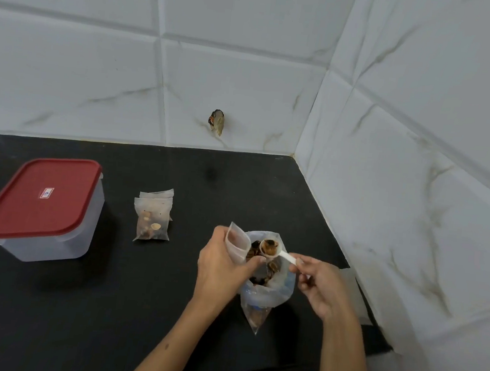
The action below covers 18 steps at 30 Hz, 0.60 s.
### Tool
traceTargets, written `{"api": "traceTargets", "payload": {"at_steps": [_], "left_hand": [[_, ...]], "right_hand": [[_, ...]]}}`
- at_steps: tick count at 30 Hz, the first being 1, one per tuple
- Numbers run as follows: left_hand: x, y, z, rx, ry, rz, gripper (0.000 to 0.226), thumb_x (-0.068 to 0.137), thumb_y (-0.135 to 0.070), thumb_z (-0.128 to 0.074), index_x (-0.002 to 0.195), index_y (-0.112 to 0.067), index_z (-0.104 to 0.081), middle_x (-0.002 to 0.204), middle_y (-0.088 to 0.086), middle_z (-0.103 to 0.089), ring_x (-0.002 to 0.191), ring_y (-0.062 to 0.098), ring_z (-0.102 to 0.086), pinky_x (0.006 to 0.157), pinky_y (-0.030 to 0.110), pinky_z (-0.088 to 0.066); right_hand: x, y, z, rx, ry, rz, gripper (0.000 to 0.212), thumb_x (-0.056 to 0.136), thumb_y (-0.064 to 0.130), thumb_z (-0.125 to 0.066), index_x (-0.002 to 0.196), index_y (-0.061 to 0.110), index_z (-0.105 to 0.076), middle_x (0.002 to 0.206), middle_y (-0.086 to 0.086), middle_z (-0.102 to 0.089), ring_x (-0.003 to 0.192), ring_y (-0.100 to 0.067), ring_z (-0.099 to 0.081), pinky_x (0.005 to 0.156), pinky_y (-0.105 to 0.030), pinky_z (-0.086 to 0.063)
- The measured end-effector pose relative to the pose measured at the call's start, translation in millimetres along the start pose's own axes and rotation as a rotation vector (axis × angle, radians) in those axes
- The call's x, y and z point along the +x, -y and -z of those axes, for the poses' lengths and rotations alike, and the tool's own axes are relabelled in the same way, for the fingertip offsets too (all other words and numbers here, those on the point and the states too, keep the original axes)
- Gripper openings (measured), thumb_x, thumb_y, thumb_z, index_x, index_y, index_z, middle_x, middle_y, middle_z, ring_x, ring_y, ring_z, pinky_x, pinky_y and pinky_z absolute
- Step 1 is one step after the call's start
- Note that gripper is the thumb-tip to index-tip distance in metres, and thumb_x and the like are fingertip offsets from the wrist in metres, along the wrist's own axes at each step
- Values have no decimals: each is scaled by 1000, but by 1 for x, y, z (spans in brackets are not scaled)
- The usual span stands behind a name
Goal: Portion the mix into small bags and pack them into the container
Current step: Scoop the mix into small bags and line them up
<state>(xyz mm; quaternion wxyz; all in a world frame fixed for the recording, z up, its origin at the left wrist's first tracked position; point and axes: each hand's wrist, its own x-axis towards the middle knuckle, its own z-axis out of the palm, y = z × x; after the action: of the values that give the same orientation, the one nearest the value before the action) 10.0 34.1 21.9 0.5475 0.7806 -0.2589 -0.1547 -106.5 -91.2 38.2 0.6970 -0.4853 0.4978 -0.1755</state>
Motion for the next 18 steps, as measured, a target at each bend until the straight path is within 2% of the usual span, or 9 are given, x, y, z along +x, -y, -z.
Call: {"api": "traceTargets", "payload": {"at_steps": [3,6,8,11,14,16,18], "left_hand": [[1,-13,-3,107,26,-51,49,70,-30,-81,102,-28,-44,89,-14,-54,82,-1,-56,65,14,-47],[4,-21,-8,122,31,-67,50,72,-29,-78,104,-30,-40,88,-17,-50,80,-3,-52,62,11,-42],[6,-22,-10,100,31,-62,48,71,-26,-78,103,-30,-42,89,-15,-53,82,0,-55,65,13,-46],[7,-22,-12,70,23,-74,47,69,-24,-79,103,-27,-46,91,-13,-56,84,4,-58,70,21,-52],[9,-23,-14,39,20,-79,44,70,-21,-78,102,-24,-48,90,-12,-58,84,5,-59,68,20,-51],[9,-23,-16,9,17,-68,41,70,-20,-77,100,-22,-49,88,-11,-59,82,6,-59,65,19,-49],[9,-24,-17,-20,9,-58,39,71,-21,-77,98,-21,-50,86,-9,-60,79,6,-59,62,18,-47]], "right_hand": [[-22,20,-3,-8,-27,118,22,93,-1,-48,95,8,-68,79,-10,-64,65,-11,-48,59,-21,-41],[-47,37,-13,-77,-37,263,22,93,3,-50,95,14,-70,78,-8,-66,65,-9,-51,56,-18,-42],[-58,41,-20,-221,-64,390,23,92,5,-53,93,20,-70,81,-2,-68,68,-5,-55,55,-14,-41],[-68,39,-27,-515,-126,616,22,92,12,-56,99,27,-71,91,10,-69,82,0,-58,62,-7,-39],[-72,38,-30,-774,-203,774,24,93,16,-56,112,22,-69,104,10,-68,85,2,-57,65,0,-36],[-74,39,-31,-873,-225,820,27,93,17,-55,117,20,-67,111,3,-68,94,-4,-57,73,-3,-37],[-78,42,-32,-957,-231,826,28,95,19,-54,121,21,-64,114,-1,-66,102,-11,-56,79,-12,-42]]}}
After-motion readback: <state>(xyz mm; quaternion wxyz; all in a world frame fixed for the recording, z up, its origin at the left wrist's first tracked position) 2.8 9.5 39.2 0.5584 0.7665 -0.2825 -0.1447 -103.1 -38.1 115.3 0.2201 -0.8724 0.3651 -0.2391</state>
